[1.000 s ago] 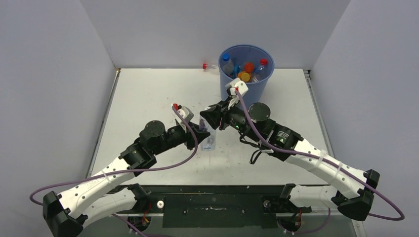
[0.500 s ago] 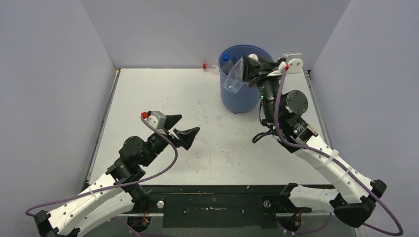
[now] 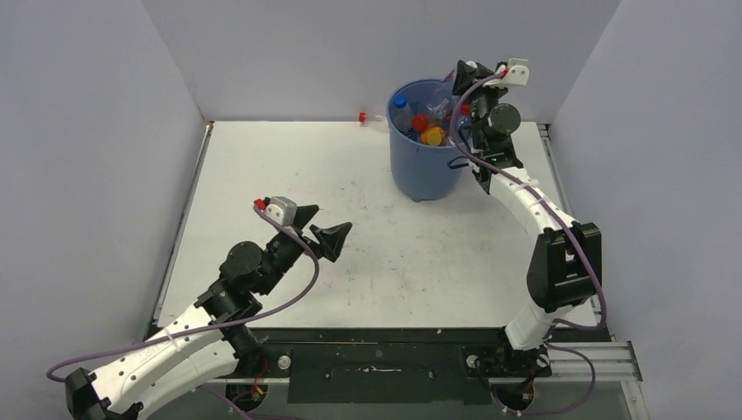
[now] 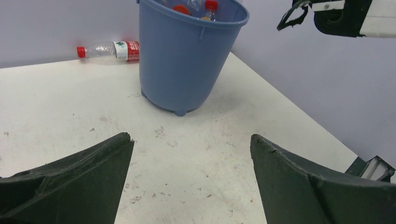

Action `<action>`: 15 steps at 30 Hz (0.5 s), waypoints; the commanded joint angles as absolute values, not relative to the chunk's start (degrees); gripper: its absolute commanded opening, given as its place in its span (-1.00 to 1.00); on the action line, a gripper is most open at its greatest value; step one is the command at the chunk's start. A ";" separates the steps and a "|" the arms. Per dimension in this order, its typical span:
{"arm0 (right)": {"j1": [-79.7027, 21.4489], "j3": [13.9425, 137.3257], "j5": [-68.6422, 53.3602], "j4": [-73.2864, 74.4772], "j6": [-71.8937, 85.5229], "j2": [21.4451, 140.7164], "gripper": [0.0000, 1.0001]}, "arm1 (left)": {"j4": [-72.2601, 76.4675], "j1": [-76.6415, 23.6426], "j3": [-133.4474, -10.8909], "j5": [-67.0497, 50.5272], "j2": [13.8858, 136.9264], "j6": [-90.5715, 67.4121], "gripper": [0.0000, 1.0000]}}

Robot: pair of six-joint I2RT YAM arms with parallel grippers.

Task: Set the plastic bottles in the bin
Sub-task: Place the plastic bottle in the trash bin.

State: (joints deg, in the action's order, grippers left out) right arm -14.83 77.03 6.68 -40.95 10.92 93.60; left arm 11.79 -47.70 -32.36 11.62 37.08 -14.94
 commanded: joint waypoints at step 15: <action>-17.63 85.60 2.42 -35.39 2.96 100.99 -0.85 | 13.93 -42.39 -33.07 18.09 40.34 -21.02 0.92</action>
